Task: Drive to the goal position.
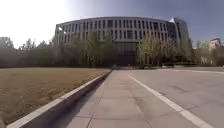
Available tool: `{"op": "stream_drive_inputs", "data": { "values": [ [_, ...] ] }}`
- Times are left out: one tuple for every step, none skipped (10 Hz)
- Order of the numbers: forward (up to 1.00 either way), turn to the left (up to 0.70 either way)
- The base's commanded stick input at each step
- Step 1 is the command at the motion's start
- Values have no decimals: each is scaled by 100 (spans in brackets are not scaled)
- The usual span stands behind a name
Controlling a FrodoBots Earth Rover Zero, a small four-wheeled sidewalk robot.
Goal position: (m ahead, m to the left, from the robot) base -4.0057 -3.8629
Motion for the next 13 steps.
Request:
{"op": "stream_drive_inputs", "data": {
  "values": [
    [70, 0],
    [70, 0],
    [70, 0],
    [70, 0],
    [70, 0],
    [70, 0],
    [70, 0],
    [70, 0],
    [70, 0],
    [70, 0],
    [70, 0],
    [70, 0],
    [70, 0]
  ]
}}
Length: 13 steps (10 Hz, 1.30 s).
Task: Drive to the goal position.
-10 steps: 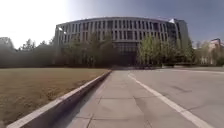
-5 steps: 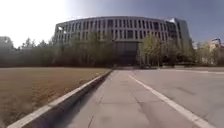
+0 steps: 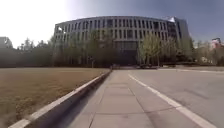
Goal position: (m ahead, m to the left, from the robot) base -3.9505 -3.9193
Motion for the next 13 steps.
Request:
{"op": "stream_drive_inputs", "data": {
  "values": [
    [70, 0],
    [70, -11],
    [70, -34],
    [70, -35],
    [70, -34],
    [70, -14],
    [70, -14],
    [33, -23],
    [15, -27],
    [5, -23],
    [5, -10],
    [5, -32],
    [5, -67]
  ]
}}
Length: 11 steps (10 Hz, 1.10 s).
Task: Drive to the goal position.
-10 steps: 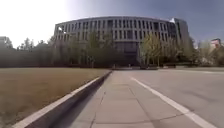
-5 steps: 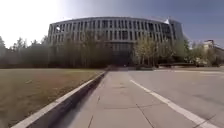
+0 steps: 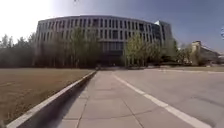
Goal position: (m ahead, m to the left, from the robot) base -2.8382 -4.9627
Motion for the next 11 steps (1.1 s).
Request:
{"op": "stream_drive_inputs", "data": {
  "values": [
    [5, -67],
    [5, -67],
    [5, -67],
    [5, -67],
    [5, -67],
    [5, -67],
    [5, -67],
    [5, -67],
    [5, -67],
    [5, -67],
    [5, -67]
  ]
}}
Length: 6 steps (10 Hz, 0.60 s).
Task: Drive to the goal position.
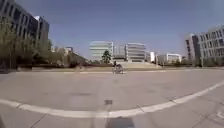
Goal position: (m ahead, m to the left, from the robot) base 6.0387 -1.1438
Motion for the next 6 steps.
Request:
{"op": "stream_drive_inputs", "data": {
  "values": [
    [5, -67],
    [5, -67],
    [5, -67],
    [5, -67],
    [4, -67],
    [5, -67]
  ]
}}
